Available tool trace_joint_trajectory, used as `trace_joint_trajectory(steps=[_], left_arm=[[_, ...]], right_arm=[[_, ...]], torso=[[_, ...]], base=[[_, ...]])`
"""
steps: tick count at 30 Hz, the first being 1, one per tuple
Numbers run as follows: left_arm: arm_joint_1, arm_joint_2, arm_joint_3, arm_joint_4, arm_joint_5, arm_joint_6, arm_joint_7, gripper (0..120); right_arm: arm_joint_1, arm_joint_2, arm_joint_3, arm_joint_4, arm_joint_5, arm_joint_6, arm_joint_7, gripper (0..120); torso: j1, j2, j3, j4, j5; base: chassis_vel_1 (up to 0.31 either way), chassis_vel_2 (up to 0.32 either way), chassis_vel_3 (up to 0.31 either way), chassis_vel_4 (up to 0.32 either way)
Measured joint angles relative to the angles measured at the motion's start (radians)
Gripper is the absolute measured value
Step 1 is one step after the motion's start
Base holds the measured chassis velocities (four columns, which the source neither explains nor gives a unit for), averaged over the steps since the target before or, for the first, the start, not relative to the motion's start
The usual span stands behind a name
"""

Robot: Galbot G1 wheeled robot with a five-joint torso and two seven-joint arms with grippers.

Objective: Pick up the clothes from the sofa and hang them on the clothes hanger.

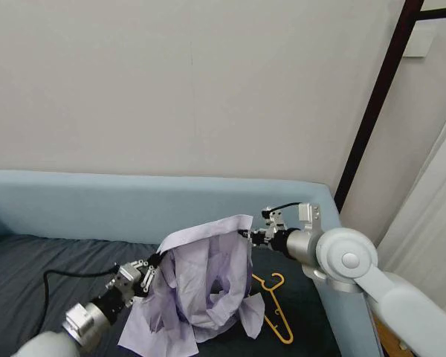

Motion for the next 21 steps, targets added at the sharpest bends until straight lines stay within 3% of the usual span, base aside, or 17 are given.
trace_joint_trajectory(steps=[2,6,7,11,16,20,21], left_arm=[[0.000,0.039,-0.013,-0.011,-0.027,0.000,0.006,0],[-0.010,0.211,-0.098,-0.059,-0.148,-0.011,0.049,0],[-0.010,0.211,-0.098,-0.059,-0.148,-0.011,0.049,0],[-0.122,0.346,-0.097,-0.024,-0.235,-0.051,0.130,0],[-0.157,0.394,-0.096,0.028,-0.237,-0.083,0.217,0],[-0.166,0.398,-0.095,0.088,-0.122,-0.204,0.395,0],[-0.166,0.398,-0.095,0.088,-0.122,-0.204,0.395,0]], right_arm=[[0.008,-0.010,0.010,0.010,0.016,0.000,0.000,0],[0.034,-0.076,0.058,0.079,0.091,0.000,-0.001,0],[0.034,-0.076,0.058,0.079,0.091,0.000,-0.001,0],[0.042,-0.123,0.109,0.123,0.125,0.000,-0.015,0],[0.048,-0.149,0.121,0.118,0.127,0.000,-0.029,0],[0.044,-0.160,0.124,0.112,0.128,0.002,-0.033,0],[0.044,-0.160,0.124,0.112,0.128,0.002,-0.033,0]], torso=[[0.000,0.000,0.000,0.0001,0.0000],[0.000,0.000,0.000,-0.0003,0.0001],[0.000,0.000,0.000,-0.0003,0.0001],[0.000,0.000,0.000,-0.0004,0.0004],[0.000,0.000,0.000,-0.0001,0.0003],[0.000,0.000,0.000,-0.0001,-0.0002],[0.000,0.000,0.000,-0.0001,-0.0002]], base=[[0.000,0.000,0.000,0.000],[0.000,0.000,0.000,0.000],[0.000,0.000,0.000,0.000],[0.000,0.000,0.000,0.000],[0.000,0.000,0.000,0.000],[0.000,0.000,0.000,0.000],[0.000,0.000,0.000,0.000]])
